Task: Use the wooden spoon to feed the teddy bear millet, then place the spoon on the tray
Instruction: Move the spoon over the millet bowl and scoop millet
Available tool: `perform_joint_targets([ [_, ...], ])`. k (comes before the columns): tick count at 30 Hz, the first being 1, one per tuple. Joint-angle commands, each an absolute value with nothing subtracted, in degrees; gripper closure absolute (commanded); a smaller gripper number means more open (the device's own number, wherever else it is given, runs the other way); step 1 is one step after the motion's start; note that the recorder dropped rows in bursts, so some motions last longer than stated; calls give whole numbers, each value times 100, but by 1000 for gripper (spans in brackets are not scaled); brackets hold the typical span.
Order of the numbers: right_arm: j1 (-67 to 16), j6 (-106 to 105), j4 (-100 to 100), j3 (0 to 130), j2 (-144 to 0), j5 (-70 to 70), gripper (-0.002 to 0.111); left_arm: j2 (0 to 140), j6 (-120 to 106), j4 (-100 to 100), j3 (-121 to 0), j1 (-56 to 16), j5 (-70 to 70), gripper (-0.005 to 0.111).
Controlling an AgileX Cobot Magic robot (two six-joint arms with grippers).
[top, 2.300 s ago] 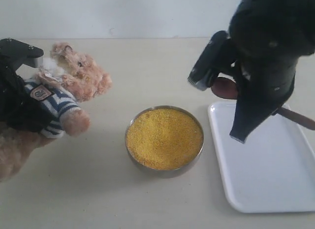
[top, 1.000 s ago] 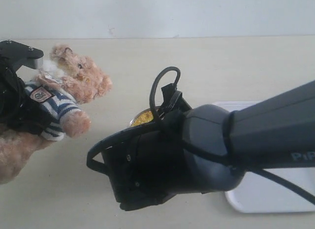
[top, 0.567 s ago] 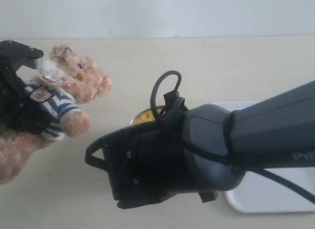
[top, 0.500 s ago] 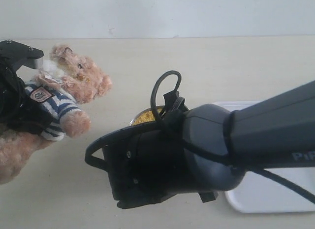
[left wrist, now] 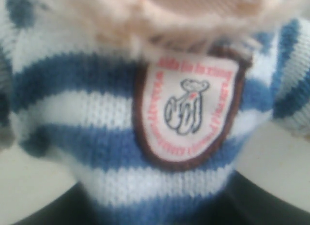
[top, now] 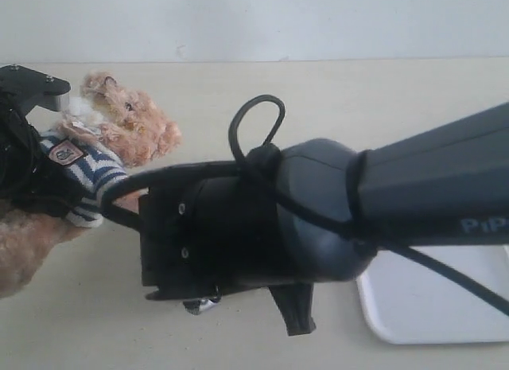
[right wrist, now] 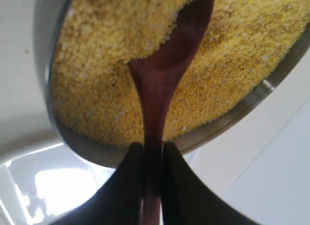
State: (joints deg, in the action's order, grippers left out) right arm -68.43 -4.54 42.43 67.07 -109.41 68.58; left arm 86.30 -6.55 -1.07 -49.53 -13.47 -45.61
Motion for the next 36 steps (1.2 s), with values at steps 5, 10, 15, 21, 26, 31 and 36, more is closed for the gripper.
perform_joint_targets([
  [5,-6112,-631,3037,7101,-10925,6996,109,8569,-591,-41,-4937,-1384,-4499,103],
  [10,-5642,-784,2578,7185,-10925,6996,109,8569,-593,0,-4937,-1384,-4489,103],
  [15,-5486,-807,2375,7209,-10925,6996,109,8569,-593,0,-4937,-1384,-4478,103],
  [21,-5486,-807,2364,7209,-10925,6996,109,8569,-593,0,-4937,-1384,-4437,103],
  [26,-5486,-807,2216,7209,-10838,6996,109,8569,-593,0,-4937,-1384,-4423,103],
  [31,-5486,-807,2165,7209,-10668,6996,109,8569,-593,0,-4937,-1384,-4361,103],
  [36,-5486,-807,2137,7218,-10552,6996,109,8569,-593,0,-4937,-1384,-4361,103],
])
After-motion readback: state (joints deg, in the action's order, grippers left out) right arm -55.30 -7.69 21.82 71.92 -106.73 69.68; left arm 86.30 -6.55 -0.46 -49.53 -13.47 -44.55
